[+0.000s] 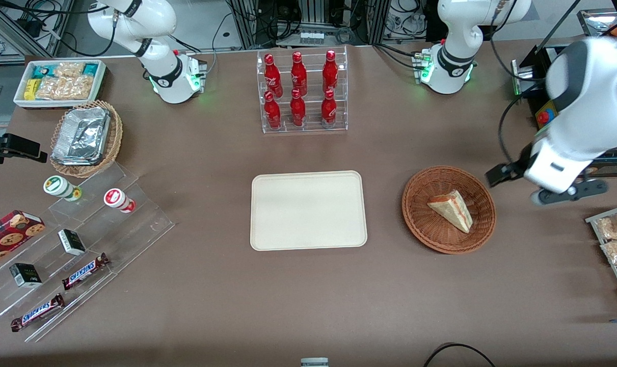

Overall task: Place sandwich from basket to tray
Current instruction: 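Move the open left gripper down over the sandwich in the wicker basket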

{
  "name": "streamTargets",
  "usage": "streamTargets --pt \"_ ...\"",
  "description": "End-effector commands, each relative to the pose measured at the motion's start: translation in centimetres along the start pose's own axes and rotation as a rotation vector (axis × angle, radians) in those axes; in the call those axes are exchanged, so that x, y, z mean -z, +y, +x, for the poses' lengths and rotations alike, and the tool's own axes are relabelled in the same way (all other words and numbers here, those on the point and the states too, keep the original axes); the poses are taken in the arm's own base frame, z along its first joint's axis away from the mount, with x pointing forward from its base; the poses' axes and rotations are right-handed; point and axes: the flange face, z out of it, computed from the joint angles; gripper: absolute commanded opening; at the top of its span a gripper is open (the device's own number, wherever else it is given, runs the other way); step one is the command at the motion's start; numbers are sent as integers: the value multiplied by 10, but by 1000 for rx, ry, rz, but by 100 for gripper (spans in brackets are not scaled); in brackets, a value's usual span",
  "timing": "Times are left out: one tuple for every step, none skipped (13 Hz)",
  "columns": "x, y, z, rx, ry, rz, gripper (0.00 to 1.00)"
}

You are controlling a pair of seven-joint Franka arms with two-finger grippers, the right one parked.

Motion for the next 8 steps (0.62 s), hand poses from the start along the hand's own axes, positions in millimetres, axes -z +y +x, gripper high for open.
streamTargets --pt "-39 7 -23 229 63 -53 100" --pt "-58 4 -28 336 92 -79 100" --pt "-78 5 -34 379 91 -79 100" --pt "-95 10 -42 382 86 -80 100" --pt "-107 9 -46 397 95 -89 100" --pt "-115 9 -47 424 98 -95 100" --pt "-127 9 -48 439 92 -95 100" --pt "-140 10 -47 444 84 -93 100"
